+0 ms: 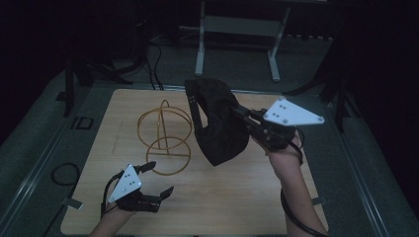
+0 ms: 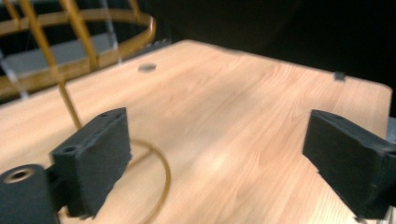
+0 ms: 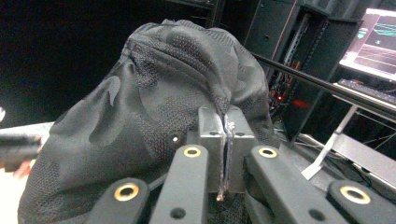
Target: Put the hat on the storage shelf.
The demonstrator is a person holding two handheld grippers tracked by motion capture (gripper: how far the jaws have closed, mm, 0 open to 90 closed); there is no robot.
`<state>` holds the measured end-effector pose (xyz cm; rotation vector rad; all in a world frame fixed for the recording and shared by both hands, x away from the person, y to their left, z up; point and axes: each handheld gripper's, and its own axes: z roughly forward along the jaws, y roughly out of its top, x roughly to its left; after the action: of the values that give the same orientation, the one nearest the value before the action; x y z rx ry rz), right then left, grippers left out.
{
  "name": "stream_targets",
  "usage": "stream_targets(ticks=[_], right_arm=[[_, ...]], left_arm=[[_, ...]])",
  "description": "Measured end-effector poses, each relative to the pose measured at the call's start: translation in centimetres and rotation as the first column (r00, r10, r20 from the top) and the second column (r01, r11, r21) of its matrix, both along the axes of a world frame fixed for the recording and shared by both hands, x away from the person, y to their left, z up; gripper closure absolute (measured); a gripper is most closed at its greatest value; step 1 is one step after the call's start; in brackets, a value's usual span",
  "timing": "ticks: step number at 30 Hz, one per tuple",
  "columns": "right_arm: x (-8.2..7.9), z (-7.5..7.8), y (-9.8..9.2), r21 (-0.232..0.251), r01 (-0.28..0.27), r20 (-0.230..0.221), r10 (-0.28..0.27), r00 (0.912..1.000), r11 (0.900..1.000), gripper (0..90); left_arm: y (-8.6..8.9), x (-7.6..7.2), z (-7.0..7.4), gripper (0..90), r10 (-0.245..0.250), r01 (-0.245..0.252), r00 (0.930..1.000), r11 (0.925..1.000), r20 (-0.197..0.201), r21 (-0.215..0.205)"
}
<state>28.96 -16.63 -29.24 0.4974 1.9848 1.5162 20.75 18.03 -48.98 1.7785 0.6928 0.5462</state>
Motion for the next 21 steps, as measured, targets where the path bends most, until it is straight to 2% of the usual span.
stream_targets(ticks=[1, 4, 7, 8, 9, 14, 21], right_arm=[[0.3, 0.1, 0.5, -0.004, -0.003, -0.002, 0.003, 1.0, 1.0, 88.4], [1.4, 0.2, 2.2, -0.025, -0.004, -0.018, 0.004, 0.9998, 1.0, 88.4], [2.3, 0.0, 3.9, -0.048, -0.014, -0.035, 0.012, 0.9993, 0.999, 88.4], [2.6, -0.2, 4.5, -0.052, -0.018, -0.046, 0.016, 0.9988, 0.998, 88.4], [2.8, -0.3, 5.1, -0.065, -0.024, -0.052, 0.02, 0.9984, 0.998, 88.4], [3.3, -1.1, 7.7, -0.112, -0.08, -0.078, 0.072, 0.9944, 0.991, 88.4], [4.0, -2.3, 10.4, -0.142, -0.137, -0.116, 0.121, 0.9858, 0.98, 88.3]], left_arm=[[0.2, -0.2, -0.6, 6.1, 0.009, -0.009, 0.9998, 1.0, -0.015, 0.001], [1.0, -0.8, -2.3, 4.1, 0.06, -0.06, 0.9981, 0.9982, -0.012, 0.003], [1.9, -0.9, -3.8, 3.2, 0.11, -0.111, 0.9936, 0.9933, -0.026, -0.034], [2.0, -0.9, -4.1, 3.1, 0.119, -0.12, 0.9924, 0.9926, -0.03, -0.017], [2.2, -0.8, -4.3, 3.0, 0.127, -0.127, 0.9916, 0.9919, -0.025, -0.001], [3.0, -0.7, -4.8, 3.1, 0.155, -0.156, 0.9876, 0.9866, -0.021, -0.047], [3.2, -0.7, -5.0, 3.2, 0.167, -0.168, 0.9859, 0.9846, -0.014, -0.05]])
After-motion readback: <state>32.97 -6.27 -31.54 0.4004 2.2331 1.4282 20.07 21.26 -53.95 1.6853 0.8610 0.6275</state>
